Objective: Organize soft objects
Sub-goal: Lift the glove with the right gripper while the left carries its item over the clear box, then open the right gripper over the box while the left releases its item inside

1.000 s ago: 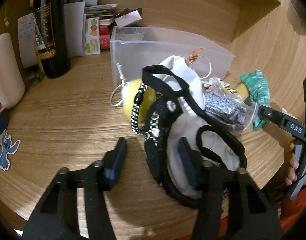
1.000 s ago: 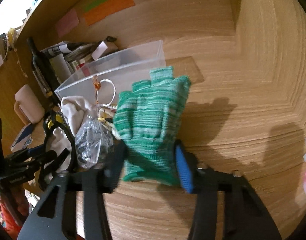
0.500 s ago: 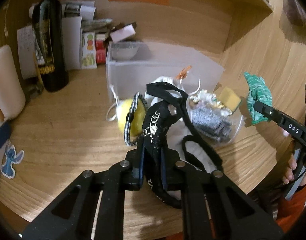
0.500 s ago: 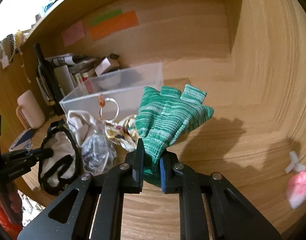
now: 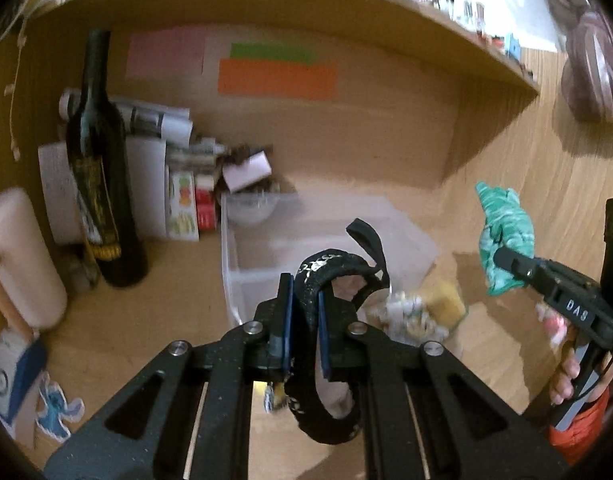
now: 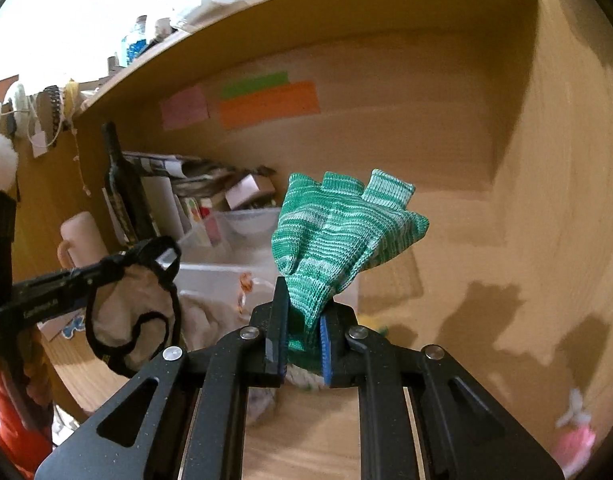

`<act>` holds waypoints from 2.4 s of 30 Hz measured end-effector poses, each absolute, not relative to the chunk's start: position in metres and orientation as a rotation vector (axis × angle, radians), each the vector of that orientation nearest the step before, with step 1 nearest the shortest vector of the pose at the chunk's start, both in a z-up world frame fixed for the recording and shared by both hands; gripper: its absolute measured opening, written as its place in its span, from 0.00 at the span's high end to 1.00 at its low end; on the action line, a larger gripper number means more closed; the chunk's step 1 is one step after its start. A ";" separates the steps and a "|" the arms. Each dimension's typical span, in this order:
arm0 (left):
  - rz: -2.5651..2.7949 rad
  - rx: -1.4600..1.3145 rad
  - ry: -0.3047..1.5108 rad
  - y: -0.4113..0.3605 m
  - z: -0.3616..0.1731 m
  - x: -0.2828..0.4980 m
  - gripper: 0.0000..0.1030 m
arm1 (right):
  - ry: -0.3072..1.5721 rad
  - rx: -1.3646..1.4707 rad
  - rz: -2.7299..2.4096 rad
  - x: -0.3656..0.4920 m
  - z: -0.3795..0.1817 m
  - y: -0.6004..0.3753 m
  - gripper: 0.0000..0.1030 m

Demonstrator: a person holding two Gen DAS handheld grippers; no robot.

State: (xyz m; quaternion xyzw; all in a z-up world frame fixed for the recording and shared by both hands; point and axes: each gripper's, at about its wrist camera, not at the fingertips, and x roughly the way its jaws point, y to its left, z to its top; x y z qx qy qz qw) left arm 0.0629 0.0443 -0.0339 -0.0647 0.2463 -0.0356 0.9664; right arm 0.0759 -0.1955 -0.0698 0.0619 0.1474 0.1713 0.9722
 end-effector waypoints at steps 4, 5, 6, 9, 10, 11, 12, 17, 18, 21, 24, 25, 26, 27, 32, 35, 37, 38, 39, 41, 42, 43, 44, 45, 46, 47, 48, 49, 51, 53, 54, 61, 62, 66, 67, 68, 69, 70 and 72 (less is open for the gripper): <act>-0.054 -0.126 0.453 0.048 -0.015 0.076 0.90 | 0.273 0.082 0.369 0.088 -0.053 -0.185 0.89; -0.049 -0.127 0.442 0.050 -0.010 0.081 0.90 | 0.269 0.074 0.373 0.090 -0.051 -0.183 0.89; -0.040 -0.128 0.430 0.052 -0.006 0.085 0.90 | 0.266 0.065 0.377 0.093 -0.048 -0.181 0.89; -0.015 -0.128 0.404 0.055 0.003 0.098 0.90 | 0.272 0.045 0.400 0.106 -0.040 -0.175 0.89; -0.006 -0.126 0.400 0.056 0.005 0.104 0.90 | 0.276 0.036 0.403 0.112 -0.038 -0.172 0.89; 0.003 -0.126 0.398 0.058 0.006 0.111 0.90 | 0.280 0.028 0.403 0.117 -0.037 -0.171 0.89; 0.010 -0.125 0.397 0.058 0.006 0.115 0.90 | 0.290 0.019 0.406 0.125 -0.036 -0.168 0.89; 0.043 -0.139 0.417 0.060 0.000 0.148 0.90 | 0.342 0.003 0.417 0.154 -0.037 -0.160 0.89; 0.049 -0.138 0.426 0.061 -0.003 0.157 0.90 | 0.363 0.003 0.419 0.162 -0.039 -0.158 0.89; 0.069 -0.122 0.447 0.057 -0.011 0.172 0.90 | 0.414 0.003 0.423 0.181 -0.046 -0.155 0.89; 0.087 -0.104 0.478 0.055 -0.021 0.186 0.90 | 0.476 -0.011 0.410 0.200 -0.058 -0.152 0.89; 0.087 -0.101 0.493 0.055 -0.024 0.191 0.90 | 0.492 -0.017 0.408 0.204 -0.060 -0.152 0.89; 0.085 -0.099 0.514 0.055 -0.029 0.196 0.90 | 0.508 -0.022 0.405 0.208 -0.063 -0.151 0.89; 0.080 -0.096 0.530 0.054 -0.032 0.198 0.90 | 0.525 -0.026 0.403 0.212 -0.066 -0.151 0.89; 0.067 -0.094 0.629 0.053 -0.050 0.216 0.90 | 0.609 -0.042 0.402 0.226 -0.082 -0.150 0.89; 0.050 -0.089 0.695 0.053 -0.061 0.223 0.90 | 0.648 -0.058 0.404 0.232 -0.087 -0.148 0.89; 0.040 -0.083 0.728 0.052 -0.066 0.227 0.90 | 0.668 -0.067 0.406 0.233 -0.090 -0.146 0.88; 0.036 -0.080 0.740 0.051 -0.067 0.227 0.90 | 0.674 -0.073 0.404 0.232 -0.090 -0.143 0.88; 0.031 -0.080 0.745 0.051 -0.068 0.226 0.90 | 0.676 -0.080 0.400 0.232 -0.090 -0.142 0.88; 0.019 -0.076 0.760 0.051 -0.068 0.225 0.90 | 0.680 -0.094 0.395 0.235 -0.090 -0.139 0.85; 0.017 -0.074 0.764 0.050 -0.067 0.224 0.88 | 0.679 -0.100 0.394 0.233 -0.090 -0.139 0.83; 0.016 -0.071 0.766 0.050 -0.066 0.223 0.85 | 0.677 -0.105 0.392 0.233 -0.089 -0.135 0.79; 0.013 -0.069 0.766 0.049 -0.065 0.223 0.79 | 0.672 -0.109 0.391 0.232 -0.088 -0.134 0.73; 0.009 -0.068 0.760 0.049 -0.063 0.220 0.71 | 0.664 -0.112 0.388 0.231 -0.087 -0.134 0.71; 0.009 -0.065 0.752 0.048 -0.060 0.216 0.68 | 0.649 -0.118 0.382 0.228 -0.085 -0.134 0.64; 0.010 -0.061 0.743 0.047 -0.058 0.214 0.61 | 0.629 -0.123 0.377 0.223 -0.082 -0.134 0.59; 0.012 -0.054 0.728 0.046 -0.054 0.210 0.55 | 0.617 -0.126 0.373 0.222 -0.079 -0.133 0.56; 0.014 -0.045 0.713 0.045 -0.050 0.208 0.54 | 0.597 -0.129 0.370 0.217 -0.075 -0.134 0.53; 0.017 -0.031 0.683 0.044 -0.042 0.201 0.49 | 0.567 -0.130 0.372 0.211 -0.067 -0.135 0.49; 0.012 -0.023 0.650 0.043 -0.032 0.192 0.45 | 0.524 -0.127 0.365 0.201 -0.057 -0.138 0.41; 0.011 -0.021 0.637 0.044 -0.028 0.189 0.41 | 0.499 -0.126 0.361 0.194 -0.052 -0.140 0.39; 0.043 -0.007 0.531 0.047 -0.006 0.157 0.23 | 0.359 -0.104 0.348 0.150 -0.024 -0.156 0.20; 0.044 -0.007 0.525 0.049 -0.005 0.153 0.20 | 0.349 -0.100 0.346 0.145 -0.023 -0.158 0.19; 0.049 -0.010 0.517 0.053 -0.008 0.134 0.12 | 0.327 -0.089 0.333 0.126 -0.027 -0.167 0.18; 0.049 -0.010 0.520 0.054 -0.011 0.131 0.11 | 0.328 -0.086 0.329 0.124 -0.030 -0.168 0.17; 0.048 -0.009 0.524 0.054 -0.014 0.126 0.10 | 0.334 -0.081 0.324 0.122 -0.034 -0.170 0.17; 0.047 -0.008 0.531 0.054 -0.018 0.122 0.10 | 0.344 -0.074 0.322 0.120 -0.038 -0.173 0.17; 0.045 -0.006 0.543 0.054 -0.022 0.118 0.10 | 0.353 -0.066 0.320 0.118 -0.042 -0.175 0.17; 0.039 -0.008 0.565 0.054 -0.032 0.111 0.10 | 0.376 -0.053 0.316 0.115 -0.051 -0.180 0.17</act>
